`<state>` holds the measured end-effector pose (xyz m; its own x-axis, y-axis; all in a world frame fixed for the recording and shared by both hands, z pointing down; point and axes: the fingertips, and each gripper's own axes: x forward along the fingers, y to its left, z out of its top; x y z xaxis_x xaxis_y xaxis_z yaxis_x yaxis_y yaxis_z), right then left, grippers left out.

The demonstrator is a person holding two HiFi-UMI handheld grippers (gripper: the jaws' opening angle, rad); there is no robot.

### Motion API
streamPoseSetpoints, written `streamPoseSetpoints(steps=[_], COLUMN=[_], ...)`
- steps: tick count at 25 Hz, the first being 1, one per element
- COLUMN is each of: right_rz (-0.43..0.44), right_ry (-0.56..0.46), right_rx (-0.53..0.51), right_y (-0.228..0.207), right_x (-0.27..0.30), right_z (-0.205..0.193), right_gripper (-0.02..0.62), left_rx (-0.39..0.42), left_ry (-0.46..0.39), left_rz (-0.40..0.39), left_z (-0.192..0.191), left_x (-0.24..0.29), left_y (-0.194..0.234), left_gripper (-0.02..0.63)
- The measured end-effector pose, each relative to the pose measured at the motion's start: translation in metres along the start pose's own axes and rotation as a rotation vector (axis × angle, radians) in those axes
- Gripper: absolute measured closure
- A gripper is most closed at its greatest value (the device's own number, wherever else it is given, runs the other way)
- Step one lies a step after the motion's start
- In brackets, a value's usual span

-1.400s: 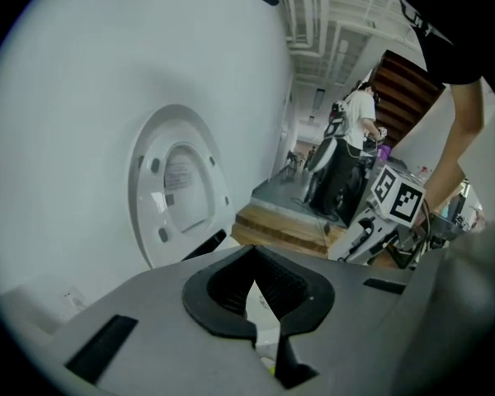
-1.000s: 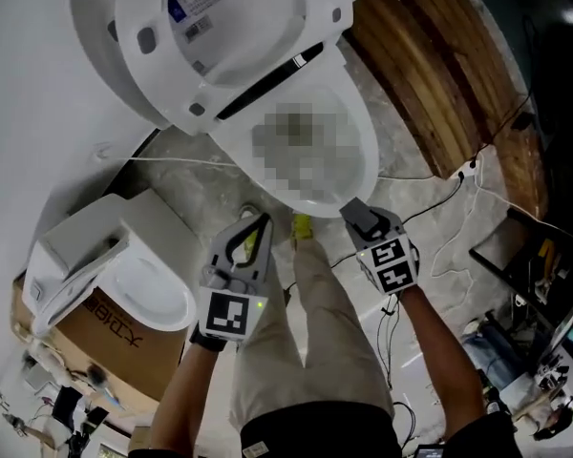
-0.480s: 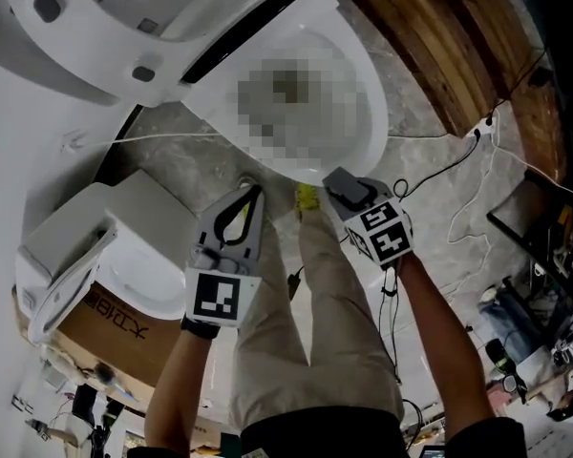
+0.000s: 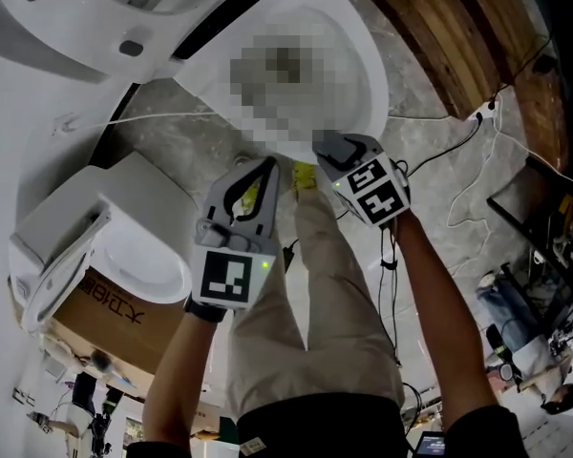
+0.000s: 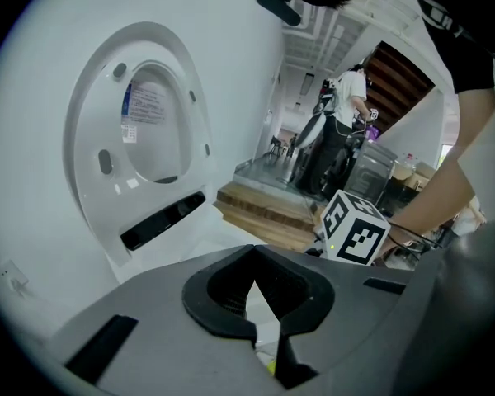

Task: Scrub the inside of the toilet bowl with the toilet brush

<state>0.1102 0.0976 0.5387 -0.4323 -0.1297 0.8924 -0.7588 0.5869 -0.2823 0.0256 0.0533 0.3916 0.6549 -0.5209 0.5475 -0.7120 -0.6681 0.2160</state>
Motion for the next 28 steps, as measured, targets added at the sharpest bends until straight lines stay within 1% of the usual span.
streamPoseSetpoints(steps=[2, 6, 11, 17, 19, 21, 24, 28], right_rz=[0.009, 0.004, -0.005, -0.023, -0.038, -0.063, -0.107, -0.139], right_ry=[-0.013, -0.041, -0.067, -0.110, -0.116, -0.122, -0.121, -0.111], right_rx=[-0.013, -0.005, -0.010, 0.029, 0.024, -0.017, -0.109, -0.188], right_y=[0.001, 0.001, 0.005, 0.003, 0.003, 0.001, -0.003, -0.004], right_x=[0.005, 0.015, 0.028, 0.043, 0.048, 0.052, 0.055, 0.056], right_z=[0.010, 0.020, 0.034, 0.059, 0.066, 0.073, 0.082, 0.085], right_gripper=[0.419, 0.419, 0.419, 0.419, 0.419, 0.419, 0.421, 0.422], left_rx=[-0.011, 0.035, 0.011, 0.000, -0.008, -0.013, -0.026, -0.025], left_ry=[0.010, 0.021, 0.023, 0.022, 0.028, 0.031, 0.031, 0.037], left_rz=[-0.001, -0.023, 0.002, 0.018, 0.024, 0.032, 0.044, 0.047], left_z=[-0.002, -0.004, -0.007, -0.012, -0.016, -0.019, -0.022, -0.026], left_x=[0.000, 0.002, 0.002, -0.001, -0.004, -0.007, -0.010, -0.012], left_y=[-0.001, -0.002, 0.008, 0.018, 0.022, 0.026, 0.030, 0.032], left_gripper=[0.589, 0.589, 0.589, 0.589, 0.589, 0.589, 0.589, 0.589])
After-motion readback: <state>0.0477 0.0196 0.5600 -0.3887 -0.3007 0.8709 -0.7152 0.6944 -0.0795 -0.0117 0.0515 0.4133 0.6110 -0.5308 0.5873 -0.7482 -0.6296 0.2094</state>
